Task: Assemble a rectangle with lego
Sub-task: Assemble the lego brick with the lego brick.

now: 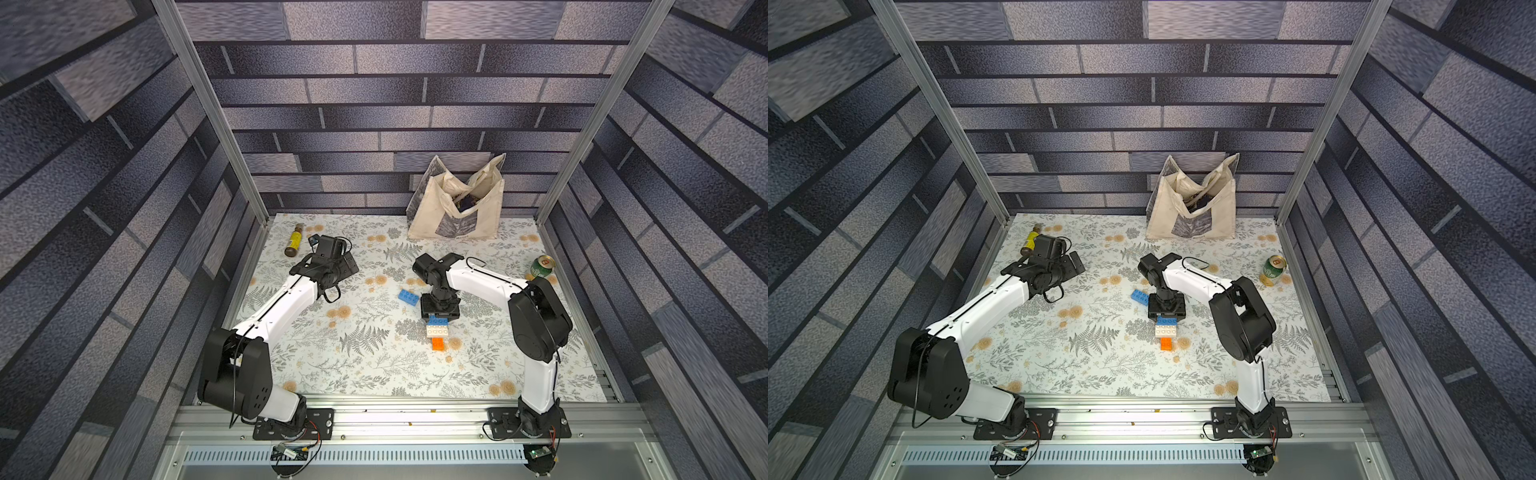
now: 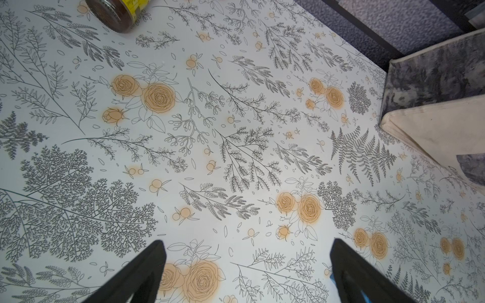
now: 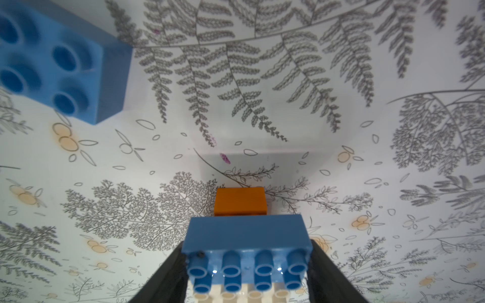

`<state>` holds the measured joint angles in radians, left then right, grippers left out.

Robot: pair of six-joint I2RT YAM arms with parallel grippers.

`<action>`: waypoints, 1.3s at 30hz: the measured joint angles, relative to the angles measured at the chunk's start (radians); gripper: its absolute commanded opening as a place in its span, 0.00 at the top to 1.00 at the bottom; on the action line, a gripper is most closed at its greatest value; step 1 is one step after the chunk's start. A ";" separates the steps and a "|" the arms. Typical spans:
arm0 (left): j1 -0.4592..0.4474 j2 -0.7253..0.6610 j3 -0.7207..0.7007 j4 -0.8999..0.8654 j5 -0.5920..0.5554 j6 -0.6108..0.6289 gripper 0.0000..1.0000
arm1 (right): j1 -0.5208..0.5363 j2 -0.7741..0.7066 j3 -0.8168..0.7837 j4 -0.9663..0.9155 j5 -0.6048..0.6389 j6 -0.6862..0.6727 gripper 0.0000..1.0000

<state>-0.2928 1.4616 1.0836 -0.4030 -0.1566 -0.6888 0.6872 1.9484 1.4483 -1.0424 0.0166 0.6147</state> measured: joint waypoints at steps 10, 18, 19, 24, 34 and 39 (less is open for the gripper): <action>0.000 0.000 0.000 0.000 0.000 0.000 0.00 | 0.003 0.004 0.047 -0.013 0.001 0.006 0.82; 0.000 0.000 0.000 0.000 0.000 0.000 0.00 | 0.003 0.004 0.056 -0.025 0.000 0.006 0.82; 0.000 0.000 0.000 0.000 0.000 0.000 0.00 | 0.003 0.004 0.056 -0.026 0.000 0.006 0.82; 0.000 0.000 0.000 0.000 0.000 0.000 0.00 | 0.003 0.003 0.048 -0.027 0.000 0.005 0.81; 0.000 0.000 0.000 0.000 0.000 0.000 0.00 | 0.008 0.004 0.041 -0.027 -0.004 0.005 0.81; 0.000 0.000 0.000 0.000 0.000 0.000 0.00 | 0.008 0.004 0.037 -0.027 -0.009 0.004 0.80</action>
<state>-0.2928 1.4616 1.0836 -0.4030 -0.1566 -0.6888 0.6949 1.9522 1.4853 -1.0691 0.0074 0.6186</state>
